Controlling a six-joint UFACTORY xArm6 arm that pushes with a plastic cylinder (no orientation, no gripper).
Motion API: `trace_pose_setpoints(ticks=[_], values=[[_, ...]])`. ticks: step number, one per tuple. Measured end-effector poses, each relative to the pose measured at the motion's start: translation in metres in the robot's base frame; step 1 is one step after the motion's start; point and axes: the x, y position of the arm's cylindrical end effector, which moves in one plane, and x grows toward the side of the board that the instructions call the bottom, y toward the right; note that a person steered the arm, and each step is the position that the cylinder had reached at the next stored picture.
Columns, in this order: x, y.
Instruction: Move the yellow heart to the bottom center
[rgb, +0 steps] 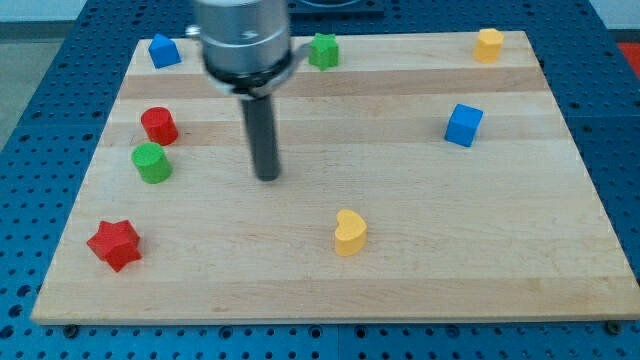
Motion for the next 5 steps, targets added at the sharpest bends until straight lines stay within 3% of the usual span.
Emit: trace_pose_setpoints(ticks=[1,3,4,5], values=[[0.022,-0.034],[0.021,-0.128],[-0.005,-0.17],[-0.032,-0.165]])
